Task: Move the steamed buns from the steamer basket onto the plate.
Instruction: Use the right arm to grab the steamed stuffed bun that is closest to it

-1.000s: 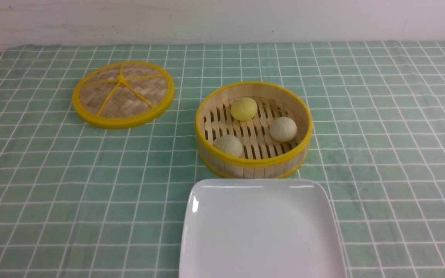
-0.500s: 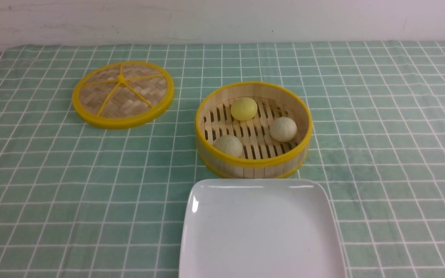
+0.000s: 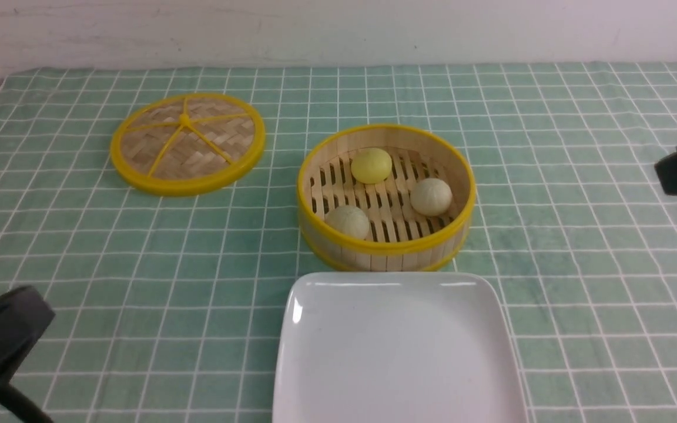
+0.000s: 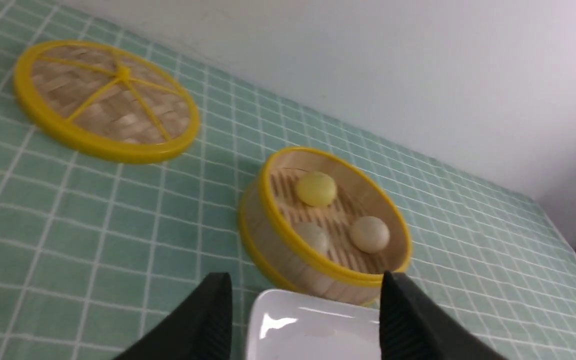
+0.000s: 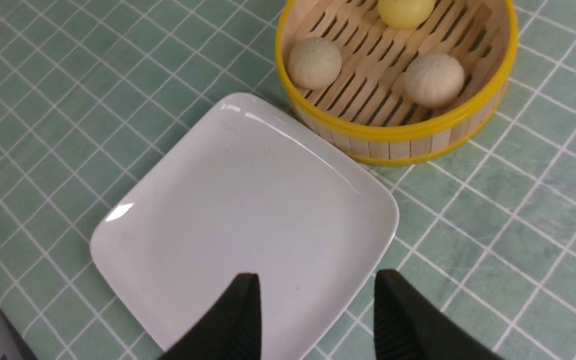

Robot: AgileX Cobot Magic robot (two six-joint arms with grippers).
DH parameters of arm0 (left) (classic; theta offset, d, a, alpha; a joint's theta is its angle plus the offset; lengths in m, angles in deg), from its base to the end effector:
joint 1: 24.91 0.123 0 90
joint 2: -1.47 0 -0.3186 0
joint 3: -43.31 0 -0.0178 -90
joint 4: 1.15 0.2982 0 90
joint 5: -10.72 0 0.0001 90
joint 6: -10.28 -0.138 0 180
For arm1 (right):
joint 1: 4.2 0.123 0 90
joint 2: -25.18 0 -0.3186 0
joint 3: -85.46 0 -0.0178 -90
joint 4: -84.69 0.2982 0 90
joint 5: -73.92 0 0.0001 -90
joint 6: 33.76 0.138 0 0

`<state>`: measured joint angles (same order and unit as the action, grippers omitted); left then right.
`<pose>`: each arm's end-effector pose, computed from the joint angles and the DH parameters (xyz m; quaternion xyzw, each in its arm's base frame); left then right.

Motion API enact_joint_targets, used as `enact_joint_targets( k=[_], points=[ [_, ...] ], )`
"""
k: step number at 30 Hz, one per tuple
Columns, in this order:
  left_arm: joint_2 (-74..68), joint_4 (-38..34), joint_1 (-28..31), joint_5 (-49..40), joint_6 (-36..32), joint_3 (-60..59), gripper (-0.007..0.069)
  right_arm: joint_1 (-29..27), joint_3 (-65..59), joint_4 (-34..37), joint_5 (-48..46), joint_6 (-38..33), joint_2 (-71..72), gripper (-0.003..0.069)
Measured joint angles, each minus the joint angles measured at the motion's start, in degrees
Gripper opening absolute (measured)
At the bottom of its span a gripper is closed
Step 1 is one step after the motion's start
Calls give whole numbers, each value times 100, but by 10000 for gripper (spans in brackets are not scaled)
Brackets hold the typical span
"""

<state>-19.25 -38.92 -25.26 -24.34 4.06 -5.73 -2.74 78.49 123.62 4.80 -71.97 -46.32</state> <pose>0.1030 -0.0492 0.3358 -0.0534 0.7540 -0.2790 0.5922 0.2535 0.0875 0.4137 -0.2817 0.8609 0.2322 0.3544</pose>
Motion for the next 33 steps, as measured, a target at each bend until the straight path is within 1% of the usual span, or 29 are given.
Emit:
enact_joint_targets(
  k=[2, 3, 4, 5, 6, 7, 8, 9, 10, 11, 12, 13, 16, 18, 19, 24, 28, 33],
  points=[
    [-372, -430, 0, -129, -466, 174, 417, 174, 303, 0, -12, -142, -358, 324],
    [-445, -511, 0, -165, -539, 202, 417, 201, 345, 0, -12, -171, -406, 324],
    [-703, -648, 0, -321, -808, 287, 417, 297, 479, -39, 0, -233, -556, 324],
    [-950, -713, 0, -448, -1100, 349, 417, 378, 577, -80, 7, -258, -673, 324],
    [-985, -731, 0, -459, -1141, 369, 417, 392, 593, -89, 7, -258, -693, 324],
    [-1155, -747, 0, -491, -1355, 405, 417, 460, 661, -143, 7, -258, -783, 324],
    [-1409, -842, 0, -493, -1704, 487, 417, 572, 744, -304, 13, -258, -922, 324],
    [-1563, -929, 0, -466, -1916, 531, 417, 647, 782, -405, 12, -258, -1005, 324],
    [-1593, -948, 0, -459, -1956, 531, 417, 682, 788, -457, 26, -258, -1040, 324],
    [-1796, -1099, 0, -399, -2229, 584, 417, 786, 800, -638, 71, -258, -1125, 324],
    [-1852, -1148, 0, -385, -2304, 606, 417, 842, 810, -734, 116, -258, -1196, 324],
    [-2093, -1378, 0, -337, -2600, 645, 417, 1021, 816, -1019, 364, -265, -1366, 324],
    [-2397, -1715, 0, -322, -2969, 661, 417, 1312, 823, -1347, 867, -234, -1698, 330],
    [-2445, -1766, 0, -309, -3057, 661, 417, 1392, 823, -1393, 1004, -205, -1827, 333],
    [-2509, -1927, 0, -251, -3224, 661, 417, 1495, 823, -1434, 1139, -170, -2022, 337],
    [-2525, -2174, 0, -89, -3379, 661, 417, 1594, 943, -1520, 1298, -120, -2688, 339],
    [-2525, -2179, 0, -76, -3476, 661, 417, 1603, 1401, -1585, 1259, -89, -3140, 347],
    [-2525, -2180, 0, -64, -3486, 661, 417, 1649, 2106, -1590, 1176, -50, -3435, 390]
  ],
)
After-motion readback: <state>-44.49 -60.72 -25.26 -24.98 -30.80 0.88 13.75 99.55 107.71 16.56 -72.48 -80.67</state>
